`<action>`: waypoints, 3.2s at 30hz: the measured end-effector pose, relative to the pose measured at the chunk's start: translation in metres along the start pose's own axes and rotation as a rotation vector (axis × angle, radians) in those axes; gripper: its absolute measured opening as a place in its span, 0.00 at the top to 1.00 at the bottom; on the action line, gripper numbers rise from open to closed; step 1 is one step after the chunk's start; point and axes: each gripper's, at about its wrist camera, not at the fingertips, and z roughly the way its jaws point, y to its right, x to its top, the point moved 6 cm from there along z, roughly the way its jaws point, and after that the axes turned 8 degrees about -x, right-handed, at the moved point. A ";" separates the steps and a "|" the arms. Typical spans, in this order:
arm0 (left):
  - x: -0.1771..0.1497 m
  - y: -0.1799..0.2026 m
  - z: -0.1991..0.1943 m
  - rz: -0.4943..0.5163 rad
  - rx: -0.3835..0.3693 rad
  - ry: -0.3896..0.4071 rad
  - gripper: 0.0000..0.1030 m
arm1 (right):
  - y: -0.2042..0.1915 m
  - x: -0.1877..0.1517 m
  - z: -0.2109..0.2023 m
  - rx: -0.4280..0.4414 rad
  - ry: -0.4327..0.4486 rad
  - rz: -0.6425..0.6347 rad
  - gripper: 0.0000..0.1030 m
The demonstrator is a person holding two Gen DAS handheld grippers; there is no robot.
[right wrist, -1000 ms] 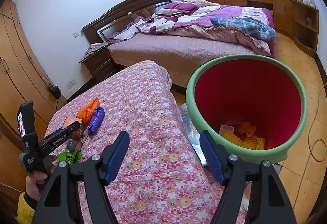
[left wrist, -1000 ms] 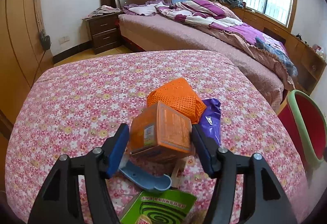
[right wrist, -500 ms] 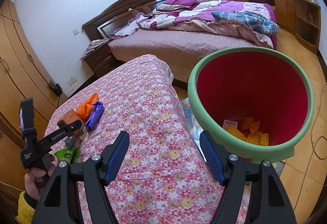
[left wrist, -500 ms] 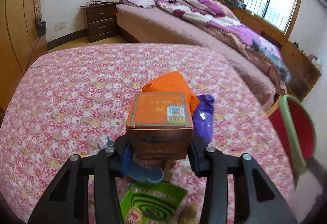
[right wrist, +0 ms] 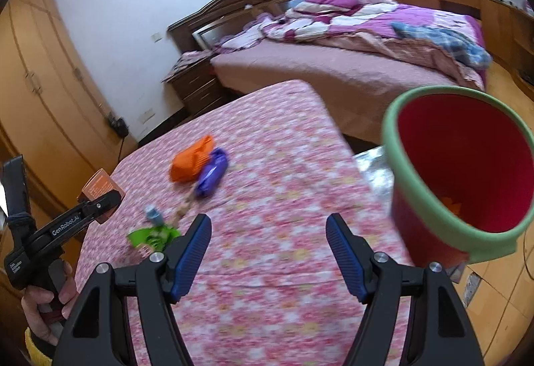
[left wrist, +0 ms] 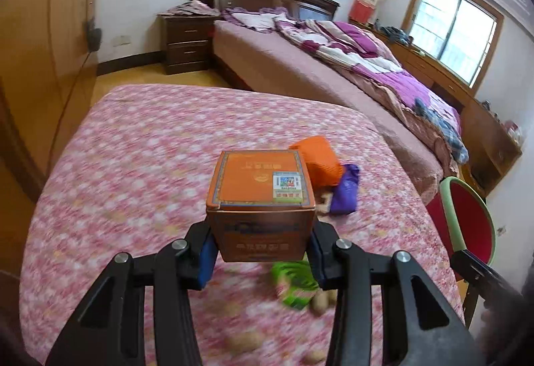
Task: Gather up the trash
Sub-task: 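Grasp the green mosquito-coil box with the right tool, then carry both boxes over the red bucket and open both tools to drop them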
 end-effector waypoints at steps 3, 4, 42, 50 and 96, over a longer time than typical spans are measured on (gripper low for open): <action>-0.003 -0.021 -0.010 -0.037 0.026 0.011 0.56 | -0.026 -0.007 0.007 0.034 -0.036 -0.036 0.29; -0.005 -0.030 -0.013 -0.053 0.036 0.012 0.56 | -0.036 -0.010 0.010 0.045 -0.050 -0.051 0.28; -0.036 -0.092 -0.044 -0.174 0.062 0.050 0.56 | -0.151 -0.041 0.085 0.048 -0.178 -0.239 0.59; -0.036 -0.072 -0.062 -0.134 0.017 0.067 0.56 | -0.142 -0.020 0.036 0.104 -0.074 -0.169 0.60; -0.060 0.325 0.084 0.398 -0.487 -0.287 0.56 | 0.243 0.037 -0.060 -0.226 0.079 0.364 0.57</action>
